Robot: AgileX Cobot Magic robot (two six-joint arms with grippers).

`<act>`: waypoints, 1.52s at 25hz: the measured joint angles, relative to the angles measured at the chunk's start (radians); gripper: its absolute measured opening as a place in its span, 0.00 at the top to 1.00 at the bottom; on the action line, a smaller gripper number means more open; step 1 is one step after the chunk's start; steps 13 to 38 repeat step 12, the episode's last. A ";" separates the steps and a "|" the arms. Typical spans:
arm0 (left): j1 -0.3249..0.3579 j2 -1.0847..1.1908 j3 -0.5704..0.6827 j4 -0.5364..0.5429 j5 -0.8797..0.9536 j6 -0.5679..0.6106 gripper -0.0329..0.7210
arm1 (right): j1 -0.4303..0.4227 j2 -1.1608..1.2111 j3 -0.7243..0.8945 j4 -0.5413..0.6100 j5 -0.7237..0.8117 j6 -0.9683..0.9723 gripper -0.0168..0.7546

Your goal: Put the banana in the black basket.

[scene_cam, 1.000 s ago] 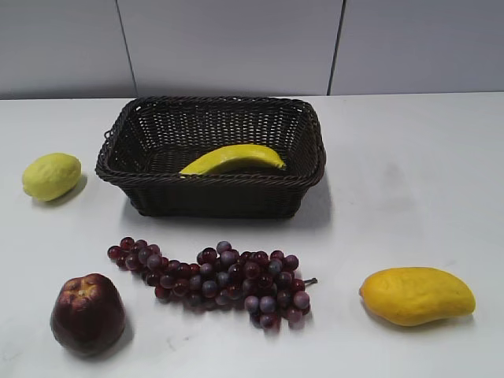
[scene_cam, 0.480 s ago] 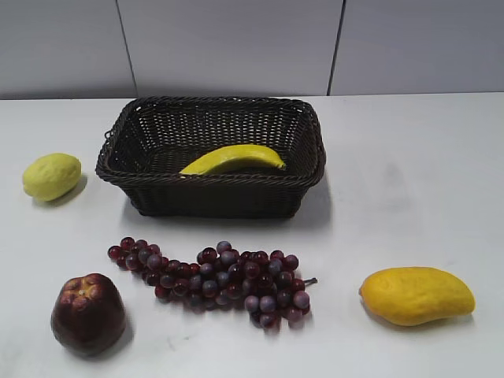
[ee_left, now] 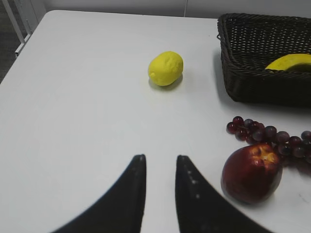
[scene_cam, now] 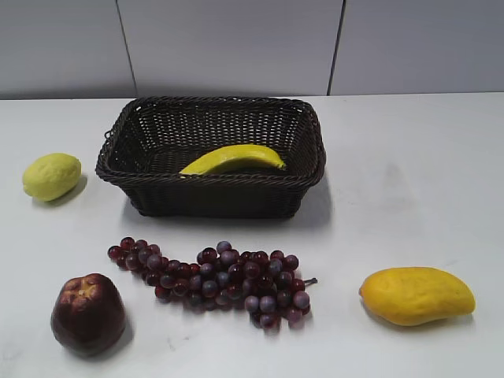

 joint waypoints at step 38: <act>0.000 0.000 0.000 0.000 0.000 0.000 0.69 | 0.000 0.000 0.000 0.000 0.000 0.000 0.21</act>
